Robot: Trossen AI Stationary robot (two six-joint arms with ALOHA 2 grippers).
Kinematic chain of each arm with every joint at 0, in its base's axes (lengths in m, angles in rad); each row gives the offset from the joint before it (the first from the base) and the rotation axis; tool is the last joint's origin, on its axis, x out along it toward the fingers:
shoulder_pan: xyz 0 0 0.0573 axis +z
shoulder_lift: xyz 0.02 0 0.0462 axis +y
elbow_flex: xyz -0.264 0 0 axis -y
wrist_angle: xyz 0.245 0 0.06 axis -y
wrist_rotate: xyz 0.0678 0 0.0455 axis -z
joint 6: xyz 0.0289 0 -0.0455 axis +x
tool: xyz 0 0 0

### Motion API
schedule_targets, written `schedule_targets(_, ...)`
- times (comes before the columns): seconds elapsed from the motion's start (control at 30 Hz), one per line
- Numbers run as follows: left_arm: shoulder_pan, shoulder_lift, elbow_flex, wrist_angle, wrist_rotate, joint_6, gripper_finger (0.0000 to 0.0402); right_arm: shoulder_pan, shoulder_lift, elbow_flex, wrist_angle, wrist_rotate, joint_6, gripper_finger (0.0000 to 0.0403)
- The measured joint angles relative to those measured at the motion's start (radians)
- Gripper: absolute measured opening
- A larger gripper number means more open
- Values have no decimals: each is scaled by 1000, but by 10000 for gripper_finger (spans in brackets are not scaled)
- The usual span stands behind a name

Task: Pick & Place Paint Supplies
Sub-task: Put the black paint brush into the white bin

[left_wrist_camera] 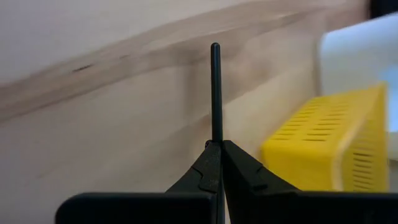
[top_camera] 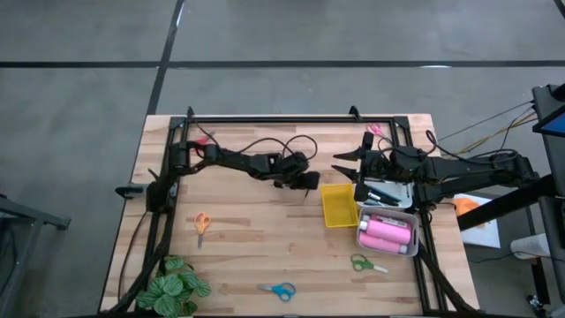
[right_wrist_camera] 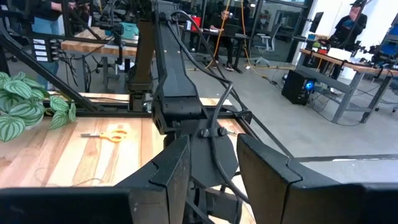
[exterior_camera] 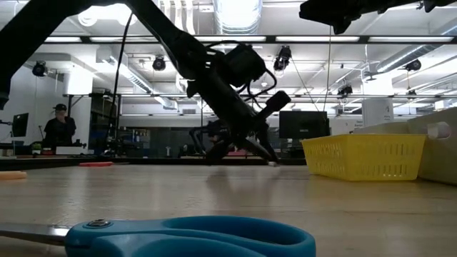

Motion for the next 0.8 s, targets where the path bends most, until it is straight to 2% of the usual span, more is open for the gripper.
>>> schedule_targets(0.13, 0, 0, -2, -51, 0, -49, 10, 0, 0, 0, 0, 0, 0, 134)
schedule_targets(0.67, 0, 0, -3, -72, -23, -45, 11, 0, 0, 0, 0, 0, 0, 134)
schedule_targets(0.8, 0, 0, -3, -74, -23, -45, 22, 0, 0, 0, 1, 0, 0, 134)
